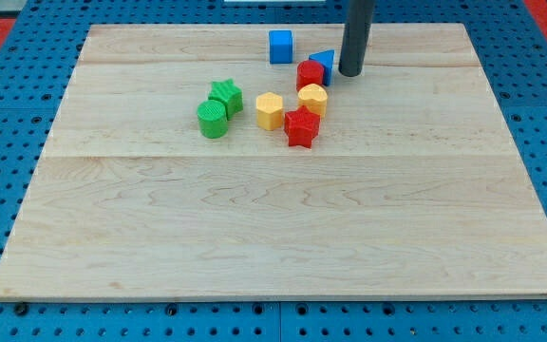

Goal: Push the blue triangle to the left side of the blue cube

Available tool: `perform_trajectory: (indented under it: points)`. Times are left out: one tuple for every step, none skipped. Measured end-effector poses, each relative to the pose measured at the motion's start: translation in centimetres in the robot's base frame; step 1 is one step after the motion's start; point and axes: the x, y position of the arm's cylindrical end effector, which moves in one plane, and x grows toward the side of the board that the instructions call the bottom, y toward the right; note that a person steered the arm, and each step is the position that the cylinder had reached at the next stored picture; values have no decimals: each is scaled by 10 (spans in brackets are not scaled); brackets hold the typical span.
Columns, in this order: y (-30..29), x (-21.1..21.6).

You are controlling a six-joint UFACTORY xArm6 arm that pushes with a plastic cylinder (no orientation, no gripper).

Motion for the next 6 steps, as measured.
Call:
perform_trajectory:
  points:
    - [-34,-2]
    - [-76,-11]
    - [-115,-39]
    - [-148,-35]
    - [-128,-6]
    - [-111,5]
